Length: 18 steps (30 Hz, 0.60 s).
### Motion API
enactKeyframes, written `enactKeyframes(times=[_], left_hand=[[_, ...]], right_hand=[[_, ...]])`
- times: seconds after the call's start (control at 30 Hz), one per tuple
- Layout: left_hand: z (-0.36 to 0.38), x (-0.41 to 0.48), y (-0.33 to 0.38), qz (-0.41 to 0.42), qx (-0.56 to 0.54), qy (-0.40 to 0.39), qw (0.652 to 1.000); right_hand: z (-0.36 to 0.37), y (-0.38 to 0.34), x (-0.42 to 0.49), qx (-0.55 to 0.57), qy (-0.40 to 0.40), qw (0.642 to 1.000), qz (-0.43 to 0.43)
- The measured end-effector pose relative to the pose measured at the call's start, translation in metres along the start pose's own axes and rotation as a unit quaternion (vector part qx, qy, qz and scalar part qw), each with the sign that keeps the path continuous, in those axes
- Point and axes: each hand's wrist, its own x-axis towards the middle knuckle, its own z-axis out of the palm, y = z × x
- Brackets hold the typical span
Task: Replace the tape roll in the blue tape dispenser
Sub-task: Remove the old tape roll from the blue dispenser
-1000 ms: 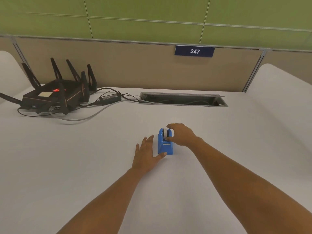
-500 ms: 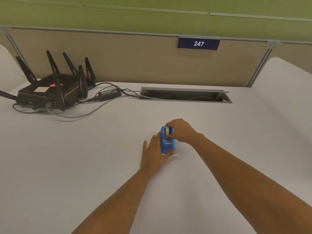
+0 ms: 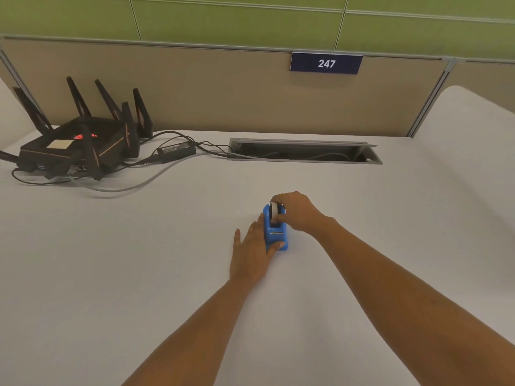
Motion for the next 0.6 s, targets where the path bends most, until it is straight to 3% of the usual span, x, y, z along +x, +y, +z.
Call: enactKeyframes(times=[0.4, 0.6], left_hand=[[-0.001, 0.000, 0.001, -0.004, 0.009, -0.006, 1.000], [-0.005, -0.003, 0.004, -0.012, -0.019, -0.005, 1.000]], right_hand=[[0.003, 0.008, -0.004, 0.100, 0.021, 0.995, 0.002], [0.010, 0.009, -0.014, 0.188, 0.070, 0.979, 0.021]])
